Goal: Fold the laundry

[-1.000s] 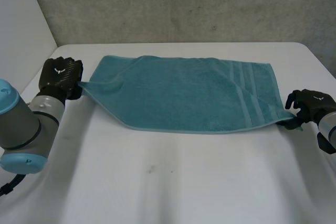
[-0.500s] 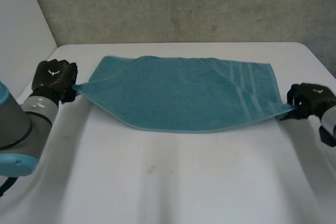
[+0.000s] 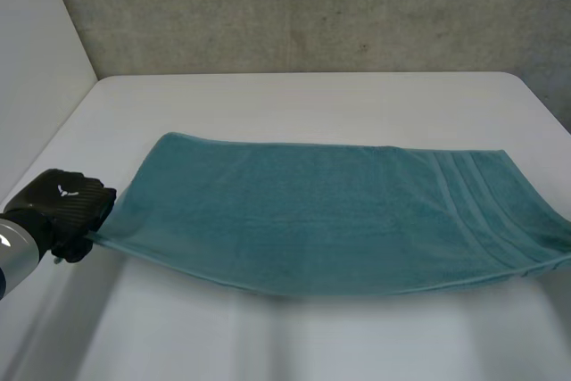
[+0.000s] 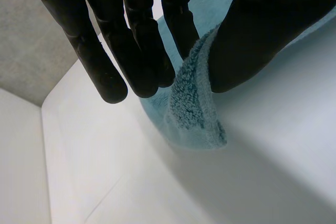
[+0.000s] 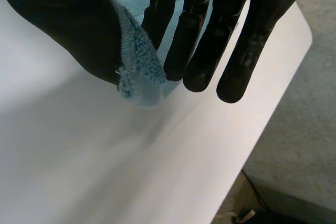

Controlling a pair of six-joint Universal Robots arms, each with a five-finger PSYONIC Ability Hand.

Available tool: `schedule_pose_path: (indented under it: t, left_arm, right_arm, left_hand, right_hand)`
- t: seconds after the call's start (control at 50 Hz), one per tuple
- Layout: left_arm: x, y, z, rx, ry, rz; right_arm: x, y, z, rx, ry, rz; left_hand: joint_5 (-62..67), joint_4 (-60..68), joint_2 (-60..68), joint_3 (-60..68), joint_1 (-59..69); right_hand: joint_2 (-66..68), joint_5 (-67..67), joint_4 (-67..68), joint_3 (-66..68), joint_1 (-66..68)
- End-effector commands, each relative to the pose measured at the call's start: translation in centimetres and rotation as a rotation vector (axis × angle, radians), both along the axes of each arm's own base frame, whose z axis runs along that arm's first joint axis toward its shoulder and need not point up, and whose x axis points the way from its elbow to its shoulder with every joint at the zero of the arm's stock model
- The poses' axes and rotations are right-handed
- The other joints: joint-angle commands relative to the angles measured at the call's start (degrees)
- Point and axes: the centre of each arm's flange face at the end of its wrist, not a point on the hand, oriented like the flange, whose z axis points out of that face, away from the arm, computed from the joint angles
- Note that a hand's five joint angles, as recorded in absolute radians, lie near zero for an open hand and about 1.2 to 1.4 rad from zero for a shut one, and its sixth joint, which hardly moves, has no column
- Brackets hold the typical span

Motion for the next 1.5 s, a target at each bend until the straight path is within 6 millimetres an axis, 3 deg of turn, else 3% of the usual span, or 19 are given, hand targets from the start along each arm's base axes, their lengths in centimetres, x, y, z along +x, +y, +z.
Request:
schedule_pose_path:
  t: [0.02, 0.2, 0.28, 0.34, 0.36, 0.4, 0.42, 0.44, 0.48, 0.52, 0.58, 0.64, 0.82, 1.04, 1.06, 1.12, 1.16, 1.3, 1.5]
  left_arm:
    - [-0.6, -2.6, -0.3, -0.082, 0.016, -0.043]
    - [-2.8, -7.8, -3.7, -0.122, 0.022, -0.095]
    - [-4.5, -10.7, -3.6, -0.197, 0.025, -0.131]
    - [-5.6, -13.7, -1.1, -0.330, 0.035, -0.120]
    - [-5.7, -14.5, 0.1, -0.379, 0.037, -0.109]
    - [-6.2, -16.6, 4.4, -0.552, 0.067, -0.073]
    - [-6.3, -17.1, 6.1, -0.615, 0.084, -0.060]
    - [-6.5, -17.5, 7.8, -0.676, 0.107, -0.051]
    - [-6.9, -18.0, 12.7, -0.852, 0.199, -0.039]
    - [-6.7, -17.4, 17.6, -1.023, 0.296, -0.037]
    - [-6.3, -16.8, 20.7, -1.141, 0.357, -0.038]
    - [-6.2, -16.2, 22.0, -1.204, 0.384, -0.045]
    - [-5.6, -17.0, 16.4, -1.033, 0.366, -0.035]
    - [-5.5, -15.3, 2.1, -0.622, 0.366, -0.051]
    - [-5.5, -15.1, 1.0, -0.595, 0.361, -0.057]
    - [-5.6, -14.5, -1.3, -0.547, 0.349, -0.064]
    - [-5.5, -13.0, -5.2, -0.449, 0.334, -0.060]
    - [-5.2, -10.6, -7.3, -0.347, 0.318, -0.053]
    - [-3.2, -7.8, -5.6, -0.221, 0.286, 0.006]
  right_arm:
    - [-0.7, -2.3, -0.8, -0.092, -0.024, -0.049]
    - [2.9, -6.6, -4.8, -0.139, -0.072, -0.009]
    - [4.4, -9.5, -4.0, -0.246, -0.040, -0.015]
    - [5.6, -11.5, -1.3, -0.379, -0.037, -0.021]
    - [6.2, -12.8, 1.3, -0.489, -0.051, -0.028]
    - [6.8, -13.8, 4.6, -0.619, -0.079, -0.036]
    - [7.2, -14.6, 8.2, -0.757, -0.123, -0.051]
    - [7.2, -14.6, 8.2, -0.758, -0.124, -0.051]
    - [7.4, -15.2, 12.8, -0.946, -0.221, -0.065]
    - [7.5, -14.9, 16.6, -1.107, -0.327, -0.063]
    - [7.1, -12.6, 21.0, -1.254, -0.422, -0.051]
    - [7.0, -11.4, 21.1, -1.249, -0.447, -0.047]
    - [7.3, -11.2, 13.1, -0.993, -0.429, -0.060]
    - [7.9, -9.9, 4.2, -0.714, -0.426, -0.031]
    - [8.1, -9.8, 1.0, -0.620, -0.420, -0.030]
    - [8.2, -9.8, -2.4, -0.529, -0.412, -0.036]
    - [8.2, -9.6, -4.5, -0.467, -0.407, -0.044]
    - [7.1, -9.1, -5.6, -0.413, -0.382, -0.079]
    - [3.8, -6.7, -2.5, -0.324, -0.251, -0.122]
  left_hand:
    - [14.96, 11.51, 11.05, 11.48, 14.46]
    - [14.96, 11.51, 11.05, 11.48, 14.46]
    - [14.96, 11.51, 11.05, 11.48, 14.46]
    - [14.96, 11.51, 11.05, 11.48, 14.46]
    - [14.96, 11.51, 11.05, 11.48, 14.46]
    - [14.96, 11.51, 11.05, 11.48, 14.46]
    - [14.96, 11.51, 11.05, 11.48, 14.46]
    - [14.96, 11.51, 11.05, 11.48, 14.46]
    - [14.96, 11.51, 11.05, 11.48, 14.46]
    - [14.96, 11.51, 11.05, 11.48, 14.46]
    - [14.96, 11.51, 11.05, 11.48, 14.46]
    - [14.96, 11.51, 11.05, 11.48, 14.46]
    - [14.96, 11.51, 11.05, 11.48, 14.46]
    - [14.96, 11.51, 11.05, 11.48, 14.46]
    - [14.96, 11.51, 11.05, 11.48, 14.46]
    - [14.96, 11.51, 11.05, 11.48, 14.46]
    - [14.96, 11.51, 11.05, 11.48, 14.46]
    - [14.96, 11.51, 11.05, 11.48, 14.46]
    - [14.96, 11.51, 11.05, 11.48, 14.46]
  right_hand:
    - [12.22, 14.14, 11.63, 11.95, 23.40]
    - [12.22, 14.14, 11.63, 11.95, 23.40]
    - [12.22, 14.14, 11.63, 11.95, 23.40]
    - [12.22, 14.14, 11.63, 11.95, 23.40]
    - [12.22, 14.14, 11.63, 11.95, 23.40]
    - [12.22, 14.14, 11.63, 11.95, 23.40]
    - [12.22, 14.14, 11.63, 11.95, 23.40]
    - [12.22, 14.14, 11.63, 11.95, 23.40]
    - [12.22, 14.14, 11.63, 11.95, 23.40]
    - [12.22, 14.14, 11.63, 11.95, 23.40]
    - [12.22, 14.14, 11.63, 11.95, 23.40]
    - [12.22, 14.14, 11.63, 11.95, 23.40]
    - [12.22, 14.14, 11.63, 11.95, 23.40]
    - [12.22, 14.14, 11.63, 11.95, 23.40]
    - [12.22, 14.14, 11.63, 11.95, 23.40]
    - [12.22, 14.14, 11.63, 11.95, 23.40]
    - [12.22, 14.14, 11.63, 11.95, 23.40]
    - [12.22, 14.14, 11.63, 11.95, 23.40]
    - [12.22, 14.14, 11.63, 11.95, 23.40]
